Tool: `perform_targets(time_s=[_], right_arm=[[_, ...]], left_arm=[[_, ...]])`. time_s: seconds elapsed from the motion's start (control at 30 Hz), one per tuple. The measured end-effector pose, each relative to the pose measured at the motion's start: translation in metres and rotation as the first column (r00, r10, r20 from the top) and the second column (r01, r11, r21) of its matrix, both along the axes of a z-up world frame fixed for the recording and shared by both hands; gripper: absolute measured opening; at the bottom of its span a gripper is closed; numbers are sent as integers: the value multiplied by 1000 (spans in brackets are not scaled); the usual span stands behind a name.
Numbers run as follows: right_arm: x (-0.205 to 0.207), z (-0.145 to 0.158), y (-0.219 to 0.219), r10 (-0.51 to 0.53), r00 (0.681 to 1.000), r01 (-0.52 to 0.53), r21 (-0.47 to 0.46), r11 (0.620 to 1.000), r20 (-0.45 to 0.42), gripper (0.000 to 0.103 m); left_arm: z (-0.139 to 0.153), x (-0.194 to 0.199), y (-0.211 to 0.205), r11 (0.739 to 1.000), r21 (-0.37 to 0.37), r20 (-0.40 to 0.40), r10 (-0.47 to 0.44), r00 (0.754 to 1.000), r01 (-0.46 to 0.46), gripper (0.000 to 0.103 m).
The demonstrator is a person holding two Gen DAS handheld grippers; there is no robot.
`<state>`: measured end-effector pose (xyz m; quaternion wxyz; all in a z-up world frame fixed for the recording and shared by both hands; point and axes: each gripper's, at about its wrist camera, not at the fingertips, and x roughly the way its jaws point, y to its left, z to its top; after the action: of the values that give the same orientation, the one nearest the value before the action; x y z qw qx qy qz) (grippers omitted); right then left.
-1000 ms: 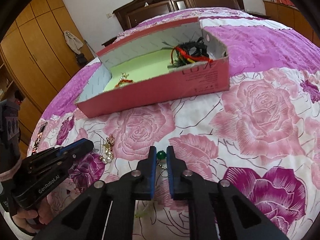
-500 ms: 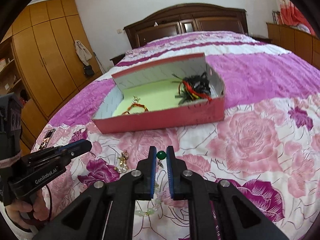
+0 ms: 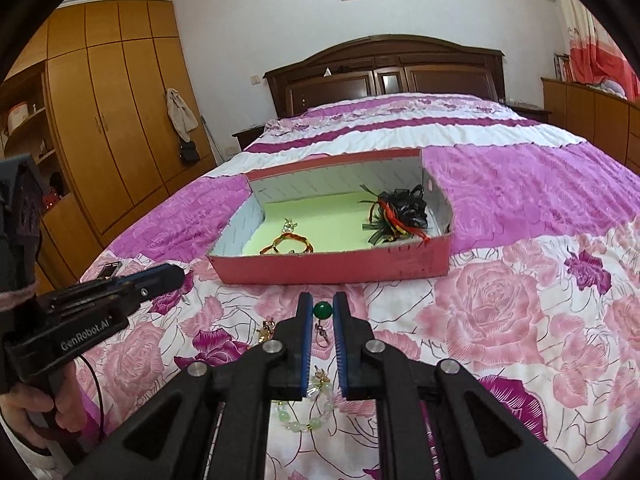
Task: Organize jewelry
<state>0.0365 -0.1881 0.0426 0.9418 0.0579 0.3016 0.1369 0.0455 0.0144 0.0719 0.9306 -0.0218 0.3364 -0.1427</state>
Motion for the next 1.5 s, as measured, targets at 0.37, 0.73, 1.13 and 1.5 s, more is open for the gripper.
perform_targets(time_s=[0.37,0.73,1.13,1.5], right_arm=[[7,16,-6,15,997,-13,-25,1000,80,12],[43,35,-6,31,990,-28,-23,999,137,12],[77,35,1,47,988,-43,-35,998,144,12],[110,20,-1,31,993,-27,-42,999,111,12]], left_arm=[[20,10,0,999,-35,52,20,998,-18,1],[25,44,0,998,-47,69,40,997,-37,1],[24,80,-4,998,-58,82,45,996,-41,1],[4,114,-12,997,-66,62,50,997,-46,1]])
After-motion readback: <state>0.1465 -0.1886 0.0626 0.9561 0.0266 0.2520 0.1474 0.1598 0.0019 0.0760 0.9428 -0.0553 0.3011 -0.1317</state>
